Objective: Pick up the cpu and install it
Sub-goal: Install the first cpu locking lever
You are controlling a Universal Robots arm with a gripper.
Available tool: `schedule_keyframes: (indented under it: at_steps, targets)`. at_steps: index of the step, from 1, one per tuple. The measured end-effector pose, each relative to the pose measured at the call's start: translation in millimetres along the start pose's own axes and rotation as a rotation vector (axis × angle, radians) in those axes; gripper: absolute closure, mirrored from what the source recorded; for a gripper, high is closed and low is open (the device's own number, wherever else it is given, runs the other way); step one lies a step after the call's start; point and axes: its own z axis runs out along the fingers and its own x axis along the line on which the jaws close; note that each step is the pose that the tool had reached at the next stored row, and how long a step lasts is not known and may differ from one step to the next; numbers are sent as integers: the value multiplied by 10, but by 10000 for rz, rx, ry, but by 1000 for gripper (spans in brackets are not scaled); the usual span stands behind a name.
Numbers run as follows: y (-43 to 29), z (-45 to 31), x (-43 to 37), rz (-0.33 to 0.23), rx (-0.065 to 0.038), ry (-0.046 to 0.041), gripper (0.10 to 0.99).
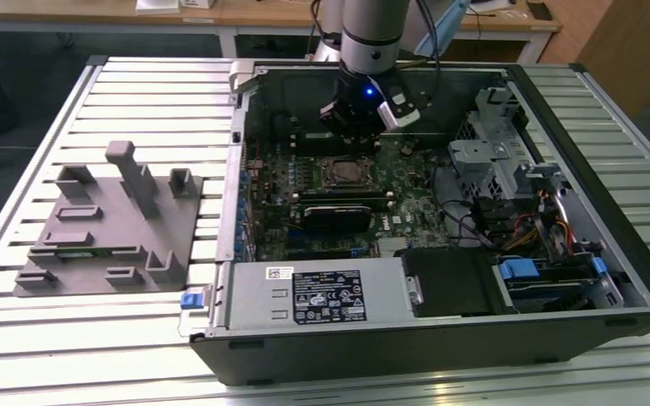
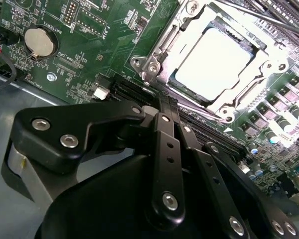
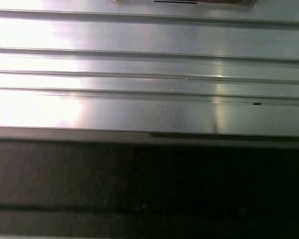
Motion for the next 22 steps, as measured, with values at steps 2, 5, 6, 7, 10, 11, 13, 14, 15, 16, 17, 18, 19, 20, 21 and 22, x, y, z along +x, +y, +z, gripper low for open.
schedule_keyframes:
  at_steps: [2, 5, 6, 7, 10, 11, 13, 14, 15, 16, 17, 18, 19, 20, 21, 22]
  targets:
    - [0, 2, 0, -1, 15, 0, 980]
    - [3, 23, -2, -1, 76, 4, 980]
    - [10, 30, -3, 0, 80, 5, 980]
    - [12, 35, -4, -1, 78, 3, 980]
    - [13, 35, -3, -2, 81, 3, 980]
    - [13, 33, -4, -2, 83, 4, 980]
    - [15, 19, -4, -2, 82, 3, 980]
    - [15, 18, -4, -2, 81, 2, 980]
    - [15, 18, -4, -2, 83, 2, 980]
    - [15, 18, -4, -2, 98, 0, 980]
    - [15, 18, -4, -1, 143, 4, 980]
    - [14, 21, -4, -2, 195, 4, 980]
    - [14, 24, -4, -3, 244, 6, 980]
    - [14, 27, -4, -4, 276, 6, 980]
    - [14, 31, -4, -3, 312, 6, 980]
    - [13, 36, -4, -4, 346, 7, 980]
